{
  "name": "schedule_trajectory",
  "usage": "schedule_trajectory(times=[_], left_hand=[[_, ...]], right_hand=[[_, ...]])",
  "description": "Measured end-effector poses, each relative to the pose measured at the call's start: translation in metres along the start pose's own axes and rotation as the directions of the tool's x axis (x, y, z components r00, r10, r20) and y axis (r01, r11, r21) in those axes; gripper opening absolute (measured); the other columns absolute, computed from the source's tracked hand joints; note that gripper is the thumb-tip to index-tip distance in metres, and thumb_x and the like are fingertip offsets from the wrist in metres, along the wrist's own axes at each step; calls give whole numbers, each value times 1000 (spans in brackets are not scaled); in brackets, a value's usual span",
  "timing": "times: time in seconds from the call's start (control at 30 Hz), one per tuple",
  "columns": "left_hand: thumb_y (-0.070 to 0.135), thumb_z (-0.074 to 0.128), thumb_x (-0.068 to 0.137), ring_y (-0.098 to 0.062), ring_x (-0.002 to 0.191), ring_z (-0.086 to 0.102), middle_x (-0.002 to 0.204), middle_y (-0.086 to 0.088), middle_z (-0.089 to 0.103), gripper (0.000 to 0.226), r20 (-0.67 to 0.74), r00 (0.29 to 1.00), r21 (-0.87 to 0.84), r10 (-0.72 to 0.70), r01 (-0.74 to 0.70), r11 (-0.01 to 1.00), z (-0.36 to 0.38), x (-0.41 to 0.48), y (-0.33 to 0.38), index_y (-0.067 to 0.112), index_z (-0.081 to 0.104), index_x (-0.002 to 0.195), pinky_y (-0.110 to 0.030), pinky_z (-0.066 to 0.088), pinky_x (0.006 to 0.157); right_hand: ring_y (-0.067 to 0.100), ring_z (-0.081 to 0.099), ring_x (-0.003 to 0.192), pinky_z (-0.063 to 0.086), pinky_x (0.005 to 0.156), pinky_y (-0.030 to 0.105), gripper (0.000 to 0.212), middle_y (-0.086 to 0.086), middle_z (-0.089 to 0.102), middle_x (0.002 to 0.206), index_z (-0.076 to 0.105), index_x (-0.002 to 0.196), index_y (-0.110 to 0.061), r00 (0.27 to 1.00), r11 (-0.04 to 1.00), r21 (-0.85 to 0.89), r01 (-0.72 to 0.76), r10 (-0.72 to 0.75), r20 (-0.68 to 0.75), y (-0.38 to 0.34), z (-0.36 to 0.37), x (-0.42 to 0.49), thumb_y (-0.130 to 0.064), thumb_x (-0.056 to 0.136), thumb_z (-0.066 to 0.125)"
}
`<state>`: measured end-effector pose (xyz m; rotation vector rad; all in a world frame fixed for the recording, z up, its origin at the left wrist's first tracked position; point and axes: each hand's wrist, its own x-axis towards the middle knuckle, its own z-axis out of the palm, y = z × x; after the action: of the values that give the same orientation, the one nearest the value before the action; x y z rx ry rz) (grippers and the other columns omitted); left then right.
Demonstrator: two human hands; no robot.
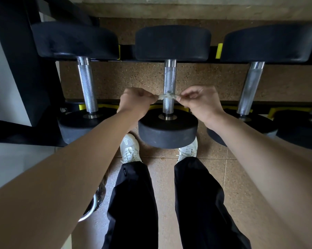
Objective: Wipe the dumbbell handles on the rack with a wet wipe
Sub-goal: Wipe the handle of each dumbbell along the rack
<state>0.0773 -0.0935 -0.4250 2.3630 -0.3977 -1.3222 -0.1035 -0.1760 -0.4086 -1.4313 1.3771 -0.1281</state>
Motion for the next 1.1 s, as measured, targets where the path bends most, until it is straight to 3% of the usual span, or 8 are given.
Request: schedule_trajectory(times=[0.23, 0.33, 0.43, 0.57, 0.77, 0.87, 0.97, 1.1], left_hand=[[39, 79, 78, -22, 90, 71, 98, -5, 74, 37, 10, 998, 200, -57, 54, 978, 3, 0, 2, 13, 76, 104, -35, 61, 77], [28, 79, 83, -17, 86, 67, 91, -2, 73, 15, 103, 995, 253, -6, -21, 967, 3, -3, 0, 14, 77, 89, -31, 57, 72], [30, 81, 79, -15, 87, 70, 92, -1, 74, 20, 77, 996, 309, -41, 15, 951, 0, -1, -9, 16, 78, 93, -23, 53, 59], [34, 77, 79, -26, 97, 70, 101, -5, 73, 31, -6, 1000, 447, -7, 9, 895, 1, -5, -5, 18, 76, 105, -32, 61, 74], [25, 81, 75, -13, 73, 61, 72, 1, 65, 13, 243, 969, 361, -51, -41, 932, 3, -15, 7, 22, 70, 68, -23, 42, 55], [26, 79, 77, -19, 83, 66, 81, -1, 70, 6, 209, 978, 382, -19, -64, 922, -1, -18, 5, 23, 74, 75, -28, 53, 70], [30, 80, 77, -21, 86, 67, 87, 0, 72, 8, 70, 997, 444, -25, -9, 896, -11, -16, 1, 26, 76, 83, -29, 54, 74], [30, 80, 77, -19, 83, 66, 82, 5, 69, 8, 97, 995, 460, 9, -53, 886, -15, -19, 2, 28, 73, 79, -26, 47, 67]], right_hand=[[3, 69, 79, 55, 78, 13, 10, -8, 74, 84, 79, 90, -17, 991, 991, -132, -14, 31, 131, 4, 3, -9, -19, 82, 84], [10, 70, 84, 58, 84, 24, 9, -5, 74, 85, 80, 89, -17, 985, 972, -233, -28, 67, 161, 9, -6, -8, -19, 81, 84], [12, 68, 88, 55, 93, 37, 12, -13, 71, 81, 78, 77, -30, 969, 935, -354, -1, 88, 229, 3, -3, -10, -20, 79, 84], [18, 70, 90, 54, 94, 46, 10, -12, 74, 72, 78, 64, -29, 961, 925, -370, -85, 175, 217, -6, 11, -7, -23, 67, 85], [24, 70, 92, 59, 87, 36, 28, 9, 74, 95, 77, 89, -8, 914, 873, -331, -358, 401, 68, 1, -9, 5, -18, 67, 89], [25, 69, 91, 54, 94, 44, 17, 3, 73, 83, 75, 74, -14, 943, 876, -405, -263, 321, 82, -7, -3, -2, -24, 66, 86], [10, 70, 83, 51, 76, 23, 5, -5, 74, 77, 79, 75, -17, 955, 942, -310, -130, 203, 216, -19, 10, -21, -16, 73, 84], [7, 67, 79, 49, 70, 21, 5, -8, 74, 78, 80, 76, -21, 959, 952, -304, -33, 115, 259, -17, 9, -26, -16, 77, 81]])
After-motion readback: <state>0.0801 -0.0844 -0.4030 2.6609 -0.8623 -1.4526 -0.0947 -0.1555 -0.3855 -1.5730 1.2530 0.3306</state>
